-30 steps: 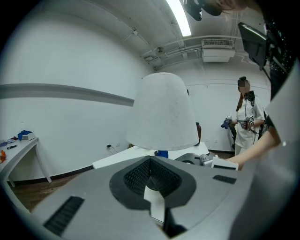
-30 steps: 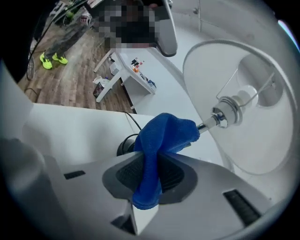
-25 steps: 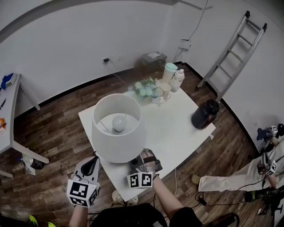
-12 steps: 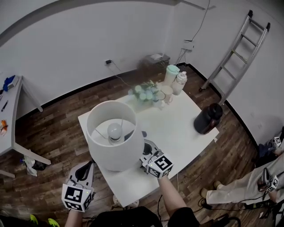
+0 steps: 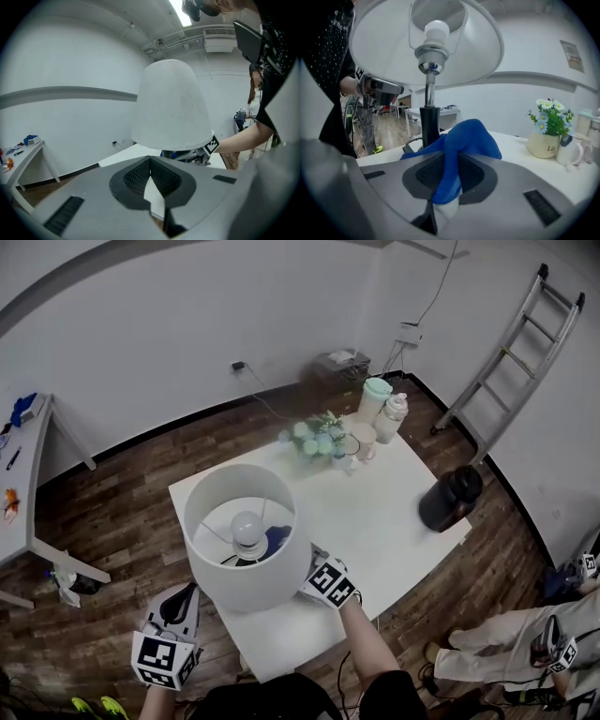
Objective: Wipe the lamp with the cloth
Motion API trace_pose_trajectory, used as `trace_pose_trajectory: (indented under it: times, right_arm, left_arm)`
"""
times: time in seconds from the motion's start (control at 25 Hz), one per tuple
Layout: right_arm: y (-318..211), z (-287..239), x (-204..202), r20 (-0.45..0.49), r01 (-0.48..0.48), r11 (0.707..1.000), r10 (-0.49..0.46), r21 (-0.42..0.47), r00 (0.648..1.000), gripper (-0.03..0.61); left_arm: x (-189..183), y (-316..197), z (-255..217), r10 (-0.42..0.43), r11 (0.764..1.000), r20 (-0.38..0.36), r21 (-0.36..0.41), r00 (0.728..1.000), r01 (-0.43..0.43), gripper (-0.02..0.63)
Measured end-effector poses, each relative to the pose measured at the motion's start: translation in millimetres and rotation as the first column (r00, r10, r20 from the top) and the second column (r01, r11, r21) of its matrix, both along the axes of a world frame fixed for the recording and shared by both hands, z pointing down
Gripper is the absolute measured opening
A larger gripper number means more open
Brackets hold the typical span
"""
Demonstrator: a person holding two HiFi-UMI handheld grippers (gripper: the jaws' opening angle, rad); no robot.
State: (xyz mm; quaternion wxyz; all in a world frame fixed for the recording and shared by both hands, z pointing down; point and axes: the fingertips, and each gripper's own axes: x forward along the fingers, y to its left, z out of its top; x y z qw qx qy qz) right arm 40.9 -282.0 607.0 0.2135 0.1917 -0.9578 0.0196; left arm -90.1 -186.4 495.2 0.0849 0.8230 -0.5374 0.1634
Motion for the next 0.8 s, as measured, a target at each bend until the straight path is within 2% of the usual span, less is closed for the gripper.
trace_pose_trajectory:
  times: [0.12,0.24,0.36,0.48,0.6,0.68,0.8]
  right_arm:
    - [-2,7,4,-0.01,-0.03,0.999,0.03,-0.033,1.0,0.077]
    - [-4,2,4,-0.006,-0.046,0.999,0.046,-0.011,0.999,0.077]
    - [-7,-23,19,0.085,-0.153,0.988,0.152,0.009,0.985,0.078]
    - [4,-44,55,0.192,-0.29,0.956,0.295,-0.054,0.936,0.078]
    - [35,-56,90,0.257,-0.364,0.919,0.392,-0.149,0.883,0.078]
    - [61,-70,103,0.295,-0.392,0.902,0.43,-0.179,0.853,0.078]
    - [101,-90,113,0.311,-0.452,0.874,0.485,-0.176,0.817,0.078]
  left_arm:
    - [2,-1,4,0.002,1.0,-0.005,-0.003,1.0,-0.002,0.009]
    - [10,-1,2,0.019,1.0,-0.013,0.003,1.0,-0.019,0.009]
    - [10,0,4,0.027,1.0,-0.034,0.011,0.999,-0.027,0.009]
    - [6,5,11,0.026,1.0,-0.057,0.006,0.998,-0.026,0.009]
    - [7,8,21,0.032,0.999,-0.092,-0.005,0.995,-0.033,0.009]
    - [16,9,25,0.066,0.998,-0.107,-0.002,0.992,-0.067,0.009]
    - [37,15,27,0.147,0.989,-0.141,0.029,0.979,-0.144,0.009]
